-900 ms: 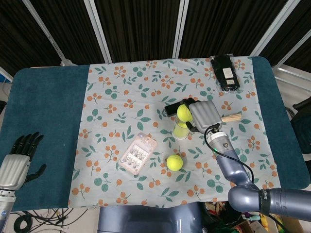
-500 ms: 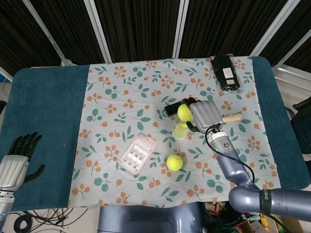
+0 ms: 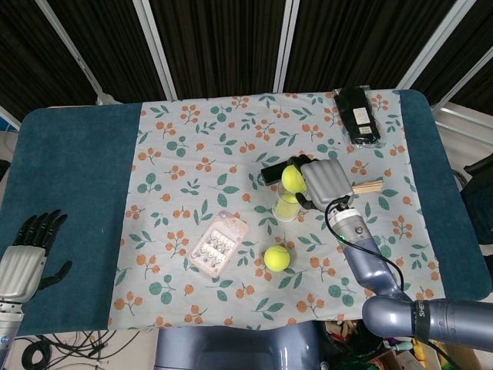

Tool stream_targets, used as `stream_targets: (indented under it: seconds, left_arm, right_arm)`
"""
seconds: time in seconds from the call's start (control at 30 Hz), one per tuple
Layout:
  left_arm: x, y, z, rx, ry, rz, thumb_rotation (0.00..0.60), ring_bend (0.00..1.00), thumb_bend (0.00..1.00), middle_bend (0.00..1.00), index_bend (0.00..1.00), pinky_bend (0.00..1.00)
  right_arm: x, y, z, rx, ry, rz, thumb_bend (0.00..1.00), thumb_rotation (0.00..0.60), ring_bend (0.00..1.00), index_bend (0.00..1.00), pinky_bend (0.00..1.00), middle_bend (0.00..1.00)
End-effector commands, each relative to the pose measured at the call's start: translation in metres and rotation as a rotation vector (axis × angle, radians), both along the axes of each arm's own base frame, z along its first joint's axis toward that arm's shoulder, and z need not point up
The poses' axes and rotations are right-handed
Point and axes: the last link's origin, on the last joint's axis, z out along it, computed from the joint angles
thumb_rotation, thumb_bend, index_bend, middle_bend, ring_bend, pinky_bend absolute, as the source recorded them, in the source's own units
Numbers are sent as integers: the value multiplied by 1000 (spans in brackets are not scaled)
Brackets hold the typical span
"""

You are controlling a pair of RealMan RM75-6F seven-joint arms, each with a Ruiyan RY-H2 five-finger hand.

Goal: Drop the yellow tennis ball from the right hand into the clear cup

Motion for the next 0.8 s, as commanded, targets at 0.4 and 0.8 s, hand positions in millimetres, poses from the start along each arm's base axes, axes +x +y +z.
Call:
stream_targets:
  seconds: [0.4, 0.8]
  left_arm:
    - [0, 0, 0, -4, -5, -2, 600, 0, 282, 20, 30, 46]
    - [-1, 0, 0, -2, -2, 1, 600, 0, 282, 20, 30, 46]
  right_arm:
    - [0, 1, -6, 36, 10, 7, 148, 600, 271, 17, 419, 155]
    - [0, 2, -2, 50, -15, -10, 9, 600, 108, 0, 295, 0]
